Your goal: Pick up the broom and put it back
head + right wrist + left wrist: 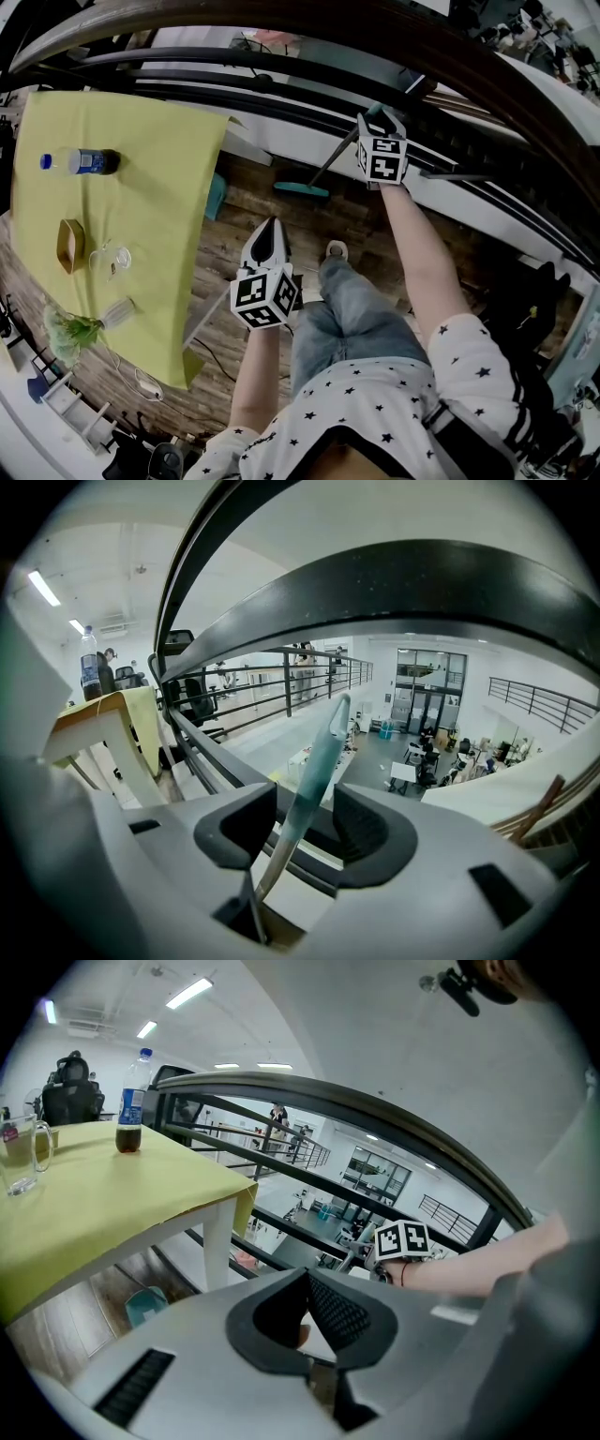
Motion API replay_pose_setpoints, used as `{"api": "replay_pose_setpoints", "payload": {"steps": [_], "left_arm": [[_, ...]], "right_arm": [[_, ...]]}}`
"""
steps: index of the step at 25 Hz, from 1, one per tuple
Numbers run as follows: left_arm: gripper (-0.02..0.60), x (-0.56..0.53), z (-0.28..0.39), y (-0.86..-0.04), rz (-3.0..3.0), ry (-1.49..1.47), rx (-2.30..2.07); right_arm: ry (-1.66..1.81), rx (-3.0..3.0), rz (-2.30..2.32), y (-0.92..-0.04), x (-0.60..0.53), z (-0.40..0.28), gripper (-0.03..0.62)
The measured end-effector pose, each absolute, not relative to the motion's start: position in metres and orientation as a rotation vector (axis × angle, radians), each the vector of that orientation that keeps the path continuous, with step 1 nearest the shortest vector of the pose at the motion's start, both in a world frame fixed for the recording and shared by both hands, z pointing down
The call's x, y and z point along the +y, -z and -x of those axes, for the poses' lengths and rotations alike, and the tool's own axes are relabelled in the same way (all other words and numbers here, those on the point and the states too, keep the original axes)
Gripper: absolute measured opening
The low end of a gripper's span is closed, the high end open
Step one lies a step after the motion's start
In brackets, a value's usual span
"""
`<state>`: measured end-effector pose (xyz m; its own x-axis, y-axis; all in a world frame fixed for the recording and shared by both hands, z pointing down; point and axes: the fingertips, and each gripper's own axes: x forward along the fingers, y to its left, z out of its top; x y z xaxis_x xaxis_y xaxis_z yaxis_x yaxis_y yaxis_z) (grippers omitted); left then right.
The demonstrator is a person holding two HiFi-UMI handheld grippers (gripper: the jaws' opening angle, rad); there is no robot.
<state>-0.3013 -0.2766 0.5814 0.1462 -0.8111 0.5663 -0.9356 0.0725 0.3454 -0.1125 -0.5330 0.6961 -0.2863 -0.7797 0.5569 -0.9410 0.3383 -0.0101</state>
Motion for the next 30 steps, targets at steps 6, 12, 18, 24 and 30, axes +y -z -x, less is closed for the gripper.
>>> {"api": "replay_pose_setpoints", "payload": {"steps": [6, 12, 18, 24, 30], "left_arm": [[0.011, -0.274, 0.302, -0.577, -1.762, -0.225, -1.686], [0.011, -0.266, 0.295, -0.569, -1.770, -0.209, -1.694], [0.012, -0.243, 0.289, -0.562, -1.783, -0.192, -1.695], [0.012, -0.210, 0.284, -0.551, -1.787, -0.178, -1.694], [0.011, -0.172, 0.285, -0.538, -1.785, -0.180, -1.701]], "right_arm": [[-0.462, -2.147, -1.511, -0.691, -0.526, 0.110, 0.186], [-0.494, -2.175, -1.535, -0.673, -0.508, 0.104, 0.186], [-0.508, -2.246, -1.513, -0.648, -0.471, 0.112, 0.162], [-0.516, -2.295, -1.463, -0.618, -0.420, 0.118, 0.072], [-0.511, -2.317, -1.445, -0.589, -0.364, 0.120, 0.014]]}}
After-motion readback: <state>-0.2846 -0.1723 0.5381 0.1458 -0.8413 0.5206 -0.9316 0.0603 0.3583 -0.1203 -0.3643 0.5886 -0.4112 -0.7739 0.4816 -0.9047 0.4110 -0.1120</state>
